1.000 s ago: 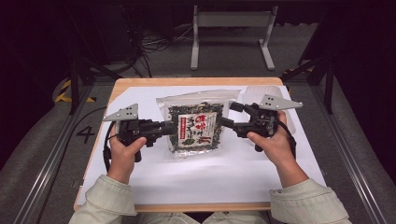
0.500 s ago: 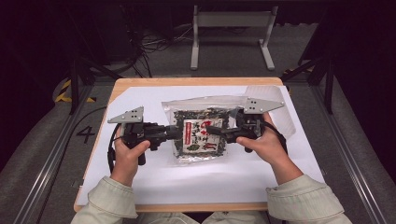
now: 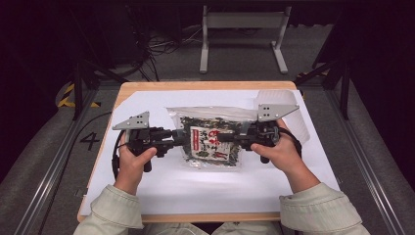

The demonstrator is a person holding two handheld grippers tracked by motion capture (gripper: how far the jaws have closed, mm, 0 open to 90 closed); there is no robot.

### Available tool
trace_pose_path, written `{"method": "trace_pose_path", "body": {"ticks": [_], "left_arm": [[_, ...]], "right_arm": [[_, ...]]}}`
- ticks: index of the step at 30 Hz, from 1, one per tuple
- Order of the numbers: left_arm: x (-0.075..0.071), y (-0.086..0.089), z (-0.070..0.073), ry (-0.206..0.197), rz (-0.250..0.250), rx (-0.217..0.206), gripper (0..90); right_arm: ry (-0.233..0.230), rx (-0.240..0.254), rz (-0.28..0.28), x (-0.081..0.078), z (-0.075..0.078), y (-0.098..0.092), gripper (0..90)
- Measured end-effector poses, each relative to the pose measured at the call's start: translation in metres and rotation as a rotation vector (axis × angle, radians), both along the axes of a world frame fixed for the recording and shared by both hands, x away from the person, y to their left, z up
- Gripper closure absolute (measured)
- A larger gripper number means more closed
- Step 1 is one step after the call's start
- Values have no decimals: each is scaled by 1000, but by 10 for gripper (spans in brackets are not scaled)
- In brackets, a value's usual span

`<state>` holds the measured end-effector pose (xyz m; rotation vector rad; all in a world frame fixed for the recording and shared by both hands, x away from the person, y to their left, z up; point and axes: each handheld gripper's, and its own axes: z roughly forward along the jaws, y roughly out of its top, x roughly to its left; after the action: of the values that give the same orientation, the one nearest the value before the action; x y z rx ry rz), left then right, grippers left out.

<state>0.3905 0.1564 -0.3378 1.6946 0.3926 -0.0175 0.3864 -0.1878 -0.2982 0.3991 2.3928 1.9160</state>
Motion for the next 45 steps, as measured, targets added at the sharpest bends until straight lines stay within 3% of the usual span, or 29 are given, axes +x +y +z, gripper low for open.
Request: {"method": "trace_pose_path", "body": {"ticks": [1,2,3,4,7,8,11,19,20,29,38,45], "left_arm": [[0,1,1,-5,14,16,641],[-1,3,3,-29,55,70,566],[-1,3,3,-29,55,70,515],[-1,4,4,-36,76,96,515],[-1,7,6,-50,116,162,407],[-1,7,6,-50,116,162,399],[0,9,7,-55,130,225,356],[5,18,7,-29,194,287,268],[7,21,7,-28,216,302,253],[14,35,2,-2,274,309,158],[17,46,0,-10,329,320,84],[18,50,-2,-20,343,331,45]], "right_arm": [[-4,-2,-4,0,1,-1,758],[-12,-8,-20,0,4,-3,758],[-12,-8,-20,0,4,-3,758],[-19,-6,-30,1,5,-5,759],[-30,10,-69,2,12,-17,759],[-30,10,-69,2,12,-17,759],[-50,11,-115,5,20,-29,758],[-81,5,-211,11,32,-49,758],[-87,8,-248,14,34,-56,757],[-102,27,-368,27,42,-81,757],[-127,39,-454,39,47,-100,757],[-143,35,-524,51,49,-116,757]]}}
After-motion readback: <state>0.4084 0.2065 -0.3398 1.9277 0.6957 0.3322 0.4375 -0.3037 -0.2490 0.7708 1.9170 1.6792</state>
